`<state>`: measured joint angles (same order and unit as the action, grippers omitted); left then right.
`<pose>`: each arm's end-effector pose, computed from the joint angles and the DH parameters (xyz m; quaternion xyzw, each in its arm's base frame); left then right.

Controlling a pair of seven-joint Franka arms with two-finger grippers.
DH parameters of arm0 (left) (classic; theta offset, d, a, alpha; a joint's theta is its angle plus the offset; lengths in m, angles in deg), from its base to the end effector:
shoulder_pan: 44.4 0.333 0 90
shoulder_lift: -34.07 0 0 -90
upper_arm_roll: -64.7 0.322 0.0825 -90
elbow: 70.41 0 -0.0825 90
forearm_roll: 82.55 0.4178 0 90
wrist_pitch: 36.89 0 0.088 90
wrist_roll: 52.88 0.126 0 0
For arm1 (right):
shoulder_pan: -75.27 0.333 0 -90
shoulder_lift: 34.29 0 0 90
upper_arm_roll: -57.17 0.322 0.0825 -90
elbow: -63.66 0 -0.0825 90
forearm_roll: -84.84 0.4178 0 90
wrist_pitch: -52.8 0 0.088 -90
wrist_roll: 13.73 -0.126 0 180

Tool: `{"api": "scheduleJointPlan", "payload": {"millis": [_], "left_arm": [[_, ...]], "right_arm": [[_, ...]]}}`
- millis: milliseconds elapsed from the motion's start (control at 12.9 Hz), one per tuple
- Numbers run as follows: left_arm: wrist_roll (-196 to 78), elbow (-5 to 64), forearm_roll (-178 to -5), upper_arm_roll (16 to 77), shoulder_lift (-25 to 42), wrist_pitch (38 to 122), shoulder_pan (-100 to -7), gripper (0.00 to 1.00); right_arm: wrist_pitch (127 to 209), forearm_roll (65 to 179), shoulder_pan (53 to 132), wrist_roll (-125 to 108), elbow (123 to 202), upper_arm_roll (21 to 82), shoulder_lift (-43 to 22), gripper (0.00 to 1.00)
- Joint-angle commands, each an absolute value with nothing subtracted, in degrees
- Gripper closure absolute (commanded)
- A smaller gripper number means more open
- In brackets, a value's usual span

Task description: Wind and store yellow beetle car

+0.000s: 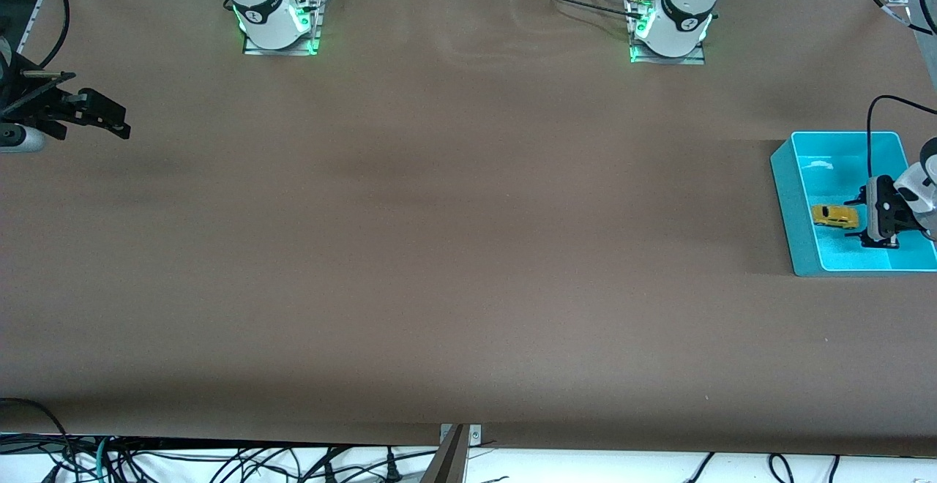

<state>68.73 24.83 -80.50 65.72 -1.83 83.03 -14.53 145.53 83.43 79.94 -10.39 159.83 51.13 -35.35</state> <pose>0.5883 0.3537 0.1921 0.6909 -0.7161 -0.0426 0.0902 0.5825 -0.0174 0.5719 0.9996 0.0181 -0.0213 0.0104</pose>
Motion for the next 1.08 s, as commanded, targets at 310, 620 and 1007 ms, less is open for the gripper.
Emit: {"api": "scheduleJointPlan", "payload": {"millis": [310, 620, 1007], "left_arm": [[42.64, 24.08, -79.56, 64.61, 14.10, 63.51, -22.76, 0.00], [12.06, 15.74, -79.56, 64.61, 17.45, 50.58, -35.15, 0.00], [-35.11, 15.81, -80.53, 64.61, 24.83, 50.03, -47.47, 0.00]], "right_arm": [[144.21, 83.35, 80.02, -10.39, 158.41, 51.02, -34.82, 0.00], [144.30, 83.35, 80.02, -10.39, 158.41, 51.02, -34.82, 0.00], [144.30, 83.44, 80.02, -10.39, 158.41, 51.02, -34.82, 0.00]]}}
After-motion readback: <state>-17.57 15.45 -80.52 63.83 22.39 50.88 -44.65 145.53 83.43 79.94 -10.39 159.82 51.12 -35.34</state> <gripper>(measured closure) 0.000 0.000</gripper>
